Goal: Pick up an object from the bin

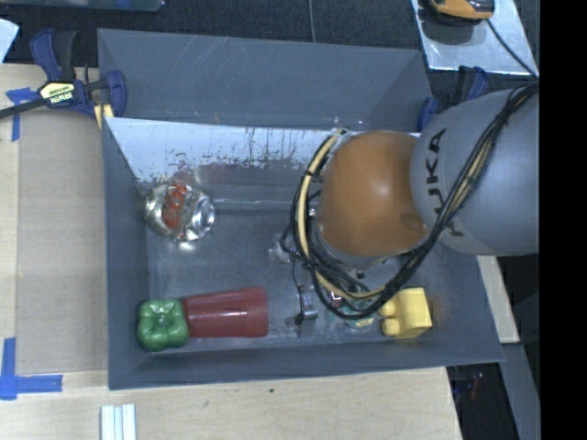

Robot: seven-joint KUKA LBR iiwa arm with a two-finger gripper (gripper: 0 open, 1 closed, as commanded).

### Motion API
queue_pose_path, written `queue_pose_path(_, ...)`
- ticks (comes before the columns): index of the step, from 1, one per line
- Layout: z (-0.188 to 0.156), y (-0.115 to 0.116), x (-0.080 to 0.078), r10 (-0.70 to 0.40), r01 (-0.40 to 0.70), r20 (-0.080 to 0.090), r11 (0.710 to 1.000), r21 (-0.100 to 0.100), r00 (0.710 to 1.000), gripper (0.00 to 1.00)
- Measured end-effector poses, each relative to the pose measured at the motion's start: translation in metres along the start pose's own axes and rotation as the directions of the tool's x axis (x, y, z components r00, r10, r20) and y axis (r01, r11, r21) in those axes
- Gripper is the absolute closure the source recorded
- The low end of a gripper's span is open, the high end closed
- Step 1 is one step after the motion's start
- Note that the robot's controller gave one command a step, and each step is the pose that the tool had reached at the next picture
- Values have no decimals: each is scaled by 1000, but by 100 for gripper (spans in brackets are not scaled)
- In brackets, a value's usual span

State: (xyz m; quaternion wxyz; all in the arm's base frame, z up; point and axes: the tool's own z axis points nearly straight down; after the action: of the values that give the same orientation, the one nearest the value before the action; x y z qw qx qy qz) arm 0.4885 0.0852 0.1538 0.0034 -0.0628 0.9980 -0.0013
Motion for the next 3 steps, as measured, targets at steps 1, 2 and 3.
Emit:
queue_pose_path(1,-1,-27,-27,-96,96,8,995,1,995,0)
queue_pose_path(2,46,23,-44,-272,272,3,962,-1,962,0)
queue_pose_path(3,45,4,-9,-74,74,6,997,2,997,0)
